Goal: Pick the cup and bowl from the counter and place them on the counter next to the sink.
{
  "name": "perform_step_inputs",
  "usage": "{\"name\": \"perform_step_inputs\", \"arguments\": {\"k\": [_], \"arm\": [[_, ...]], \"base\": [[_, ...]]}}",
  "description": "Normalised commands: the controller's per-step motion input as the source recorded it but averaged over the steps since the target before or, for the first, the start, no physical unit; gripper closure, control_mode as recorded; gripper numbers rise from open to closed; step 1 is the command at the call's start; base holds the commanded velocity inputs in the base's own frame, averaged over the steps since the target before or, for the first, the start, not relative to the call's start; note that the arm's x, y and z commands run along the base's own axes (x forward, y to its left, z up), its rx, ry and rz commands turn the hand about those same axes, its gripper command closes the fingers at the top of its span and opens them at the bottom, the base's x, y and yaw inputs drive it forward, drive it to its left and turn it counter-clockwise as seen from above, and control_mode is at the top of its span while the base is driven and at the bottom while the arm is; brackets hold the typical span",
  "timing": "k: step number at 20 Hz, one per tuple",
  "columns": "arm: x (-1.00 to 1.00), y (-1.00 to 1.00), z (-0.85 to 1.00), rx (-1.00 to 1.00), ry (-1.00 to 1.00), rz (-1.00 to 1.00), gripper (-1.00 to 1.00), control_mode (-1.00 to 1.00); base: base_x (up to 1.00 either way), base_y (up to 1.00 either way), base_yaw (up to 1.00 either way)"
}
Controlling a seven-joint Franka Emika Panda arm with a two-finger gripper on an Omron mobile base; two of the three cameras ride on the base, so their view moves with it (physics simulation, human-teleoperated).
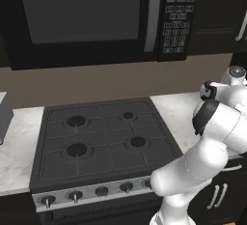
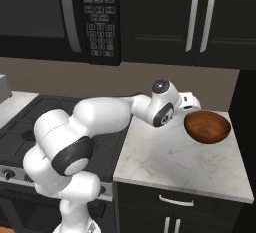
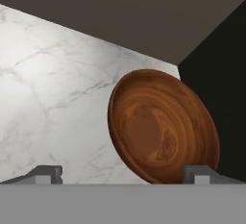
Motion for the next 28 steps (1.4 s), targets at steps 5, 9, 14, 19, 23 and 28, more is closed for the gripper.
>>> {"name": "perform_step_inputs", "arguments": {"k": [5, 9, 14, 19, 23, 28], "arm": [[0.04, -0.12, -0.08, 0.00, 0.00, 0.04, -1.00, -1.00], [0.00, -0.01, -0.16, 0.00, 0.00, 0.07, -1.00, -1.00], [0.00, 0.00, -0.32, 0.02, 0.00, 0.07, -1.00, -1.00], [0.00, 0.00, -0.23, 0.00, 0.01, 0.03, -1.00, -1.00], [0.05, 0.00, 0.00, -0.02, 0.12, 0.00, -1.00, -1.00], [0.17, 0.00, 0.00, -0.07, 0.19, 0.00, -1.00, -1.00]], "base": [[0.00, 0.00, 0.00], [0.00, 0.00, 0.00], [0.00, 0.00, 0.00], [0.00, 0.00, 0.00], [0.00, 0.00, 0.00], [0.00, 0.00, 0.00]]}}
